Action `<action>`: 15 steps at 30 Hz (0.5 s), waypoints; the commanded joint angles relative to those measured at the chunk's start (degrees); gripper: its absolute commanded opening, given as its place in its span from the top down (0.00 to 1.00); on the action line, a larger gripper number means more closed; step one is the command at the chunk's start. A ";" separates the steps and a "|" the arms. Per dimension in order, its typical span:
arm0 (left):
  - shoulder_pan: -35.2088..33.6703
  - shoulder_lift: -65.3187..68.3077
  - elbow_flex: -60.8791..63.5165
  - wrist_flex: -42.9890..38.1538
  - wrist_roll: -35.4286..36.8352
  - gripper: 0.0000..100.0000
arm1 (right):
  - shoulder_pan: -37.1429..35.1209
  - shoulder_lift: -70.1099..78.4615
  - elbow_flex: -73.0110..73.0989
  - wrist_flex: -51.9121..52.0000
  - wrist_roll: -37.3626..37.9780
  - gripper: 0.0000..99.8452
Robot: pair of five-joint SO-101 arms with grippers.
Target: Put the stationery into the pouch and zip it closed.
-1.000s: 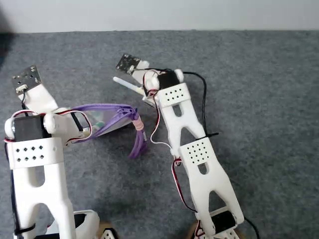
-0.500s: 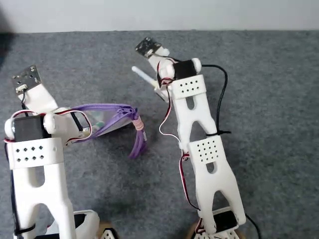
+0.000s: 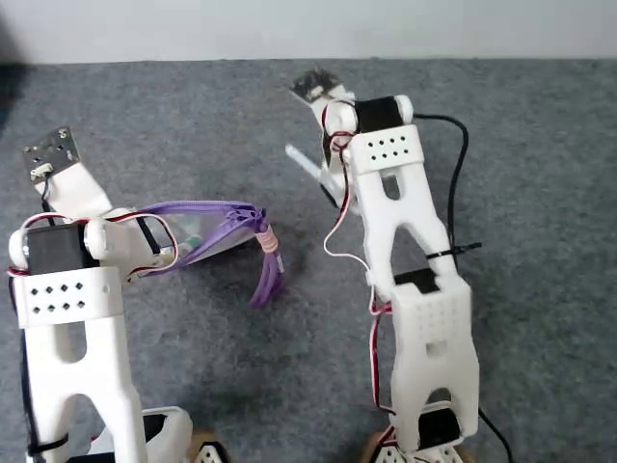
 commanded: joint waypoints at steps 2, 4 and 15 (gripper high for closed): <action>0.44 1.05 1.80 -0.88 0.53 0.99 | 0.75 -13.41 17.23 2.33 -1.85 0.99; 0.44 1.05 1.80 -0.88 0.53 0.99 | 0.75 -16.84 23.82 2.33 -1.85 0.99; 0.44 1.05 1.80 -0.88 0.53 0.99 | 0.84 -27.03 47.21 -7.96 -1.76 0.86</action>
